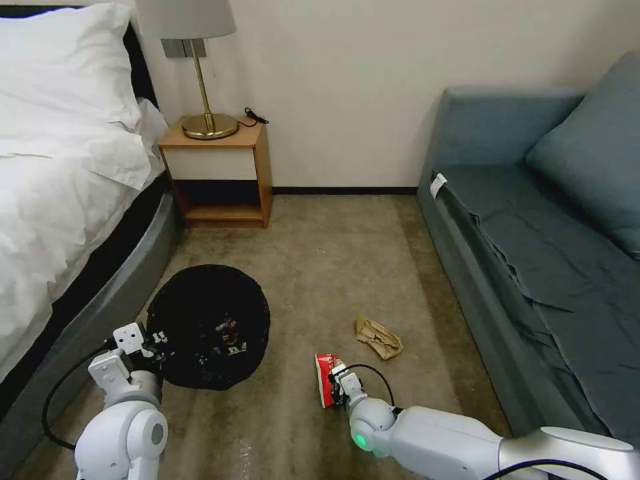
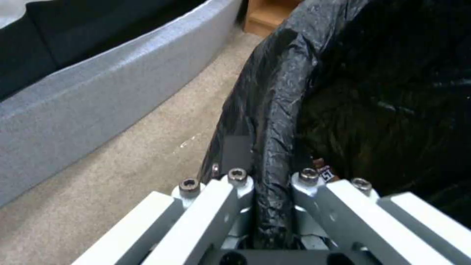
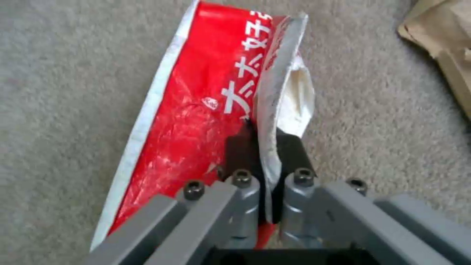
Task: Pick up the trash bin, then pick up the garbage on the floor and place it into the trash bin.
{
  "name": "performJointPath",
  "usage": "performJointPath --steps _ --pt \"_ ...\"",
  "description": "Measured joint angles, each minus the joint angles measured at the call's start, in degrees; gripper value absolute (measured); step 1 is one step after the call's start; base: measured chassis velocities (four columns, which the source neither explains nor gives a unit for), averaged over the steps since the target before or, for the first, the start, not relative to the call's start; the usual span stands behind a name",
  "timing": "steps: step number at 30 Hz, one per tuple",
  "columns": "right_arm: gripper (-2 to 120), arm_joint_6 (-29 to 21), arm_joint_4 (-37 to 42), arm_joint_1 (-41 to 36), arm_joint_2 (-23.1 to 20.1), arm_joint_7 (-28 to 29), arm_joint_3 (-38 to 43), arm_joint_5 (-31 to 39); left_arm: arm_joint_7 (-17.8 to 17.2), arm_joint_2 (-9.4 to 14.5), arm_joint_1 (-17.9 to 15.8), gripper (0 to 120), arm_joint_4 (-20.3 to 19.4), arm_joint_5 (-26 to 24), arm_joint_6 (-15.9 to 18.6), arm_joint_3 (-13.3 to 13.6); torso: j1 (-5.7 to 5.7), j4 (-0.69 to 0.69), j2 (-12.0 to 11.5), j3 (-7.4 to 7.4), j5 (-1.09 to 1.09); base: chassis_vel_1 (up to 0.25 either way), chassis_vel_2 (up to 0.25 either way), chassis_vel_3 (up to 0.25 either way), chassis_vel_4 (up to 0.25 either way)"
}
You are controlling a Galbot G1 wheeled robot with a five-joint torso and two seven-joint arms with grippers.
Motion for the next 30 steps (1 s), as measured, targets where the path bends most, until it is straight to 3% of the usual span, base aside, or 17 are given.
performJointPath --steps 12,15,22,30 --pt "0 -0.1 6.8 0.3 -4.5 2.2 4.4 0.0 0.0 0.1 0.0 3 -0.2 0.0 0.0 0.1 0.00 0.01 0.0 0.00 0.02 0.000 0.000 0.000 0.000" --pt "0 -0.6 14.2 0.2 -10.0 3.5 11.7 -1.0 0.0 0.3 0.2 3 -0.3 -0.2 0.1 0.3 0.00 -0.01 0.0 0.00 0.01 0.000 0.000 0.000 0.000" --pt "0 -1.3 29.2 0.8 -15.7 4.1 22.9 -2.4 -0.1 0.6 0.5 3 0.6 -0.3 0.2 0.9 0.00 -0.01 0.0 0.00 -0.01 0.000 0.000 0.000 0.000" --pt "0 1.2 40.7 5.7 -13.5 3.3 23.0 4.1 -0.1 0.6 0.8 3 1.3 -0.7 0.2 2.1 0.00 0.00 0.0 0.00 -0.02 0.000 0.000 0.000 0.000"
